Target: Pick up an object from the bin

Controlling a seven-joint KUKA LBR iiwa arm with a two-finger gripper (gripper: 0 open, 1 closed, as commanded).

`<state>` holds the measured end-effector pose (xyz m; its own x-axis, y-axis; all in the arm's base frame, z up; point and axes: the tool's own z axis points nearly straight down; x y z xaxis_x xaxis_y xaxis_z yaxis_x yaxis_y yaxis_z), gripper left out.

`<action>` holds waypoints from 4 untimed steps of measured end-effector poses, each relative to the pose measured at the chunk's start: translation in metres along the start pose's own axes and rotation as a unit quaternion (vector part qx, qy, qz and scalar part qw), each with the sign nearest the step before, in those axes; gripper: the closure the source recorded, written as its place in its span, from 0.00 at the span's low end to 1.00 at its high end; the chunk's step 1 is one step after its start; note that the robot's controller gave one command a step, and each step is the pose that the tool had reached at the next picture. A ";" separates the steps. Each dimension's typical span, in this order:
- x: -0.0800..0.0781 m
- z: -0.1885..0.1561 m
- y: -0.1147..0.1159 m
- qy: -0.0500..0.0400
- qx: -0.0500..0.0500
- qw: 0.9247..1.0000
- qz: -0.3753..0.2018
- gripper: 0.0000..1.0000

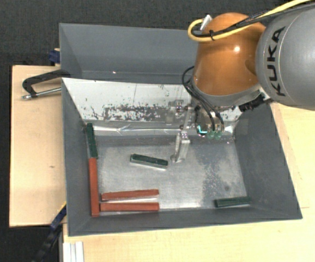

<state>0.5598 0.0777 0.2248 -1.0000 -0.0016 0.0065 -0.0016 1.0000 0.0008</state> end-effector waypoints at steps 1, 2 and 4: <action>-0.002 -0.004 0.000 -0.004 0.000 1.000 0.001 0.00; 0.008 0.047 0.009 -0.007 -0.001 0.999 0.033 0.00; 0.023 0.154 0.004 -0.003 -0.001 0.996 0.086 1.00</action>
Offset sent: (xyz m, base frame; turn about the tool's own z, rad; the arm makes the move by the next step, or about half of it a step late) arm -0.0310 0.0265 -0.1548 0.1914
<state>0.5353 0.0817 0.0709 -0.9855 0.1700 0.0004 0.1700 0.9854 0.0019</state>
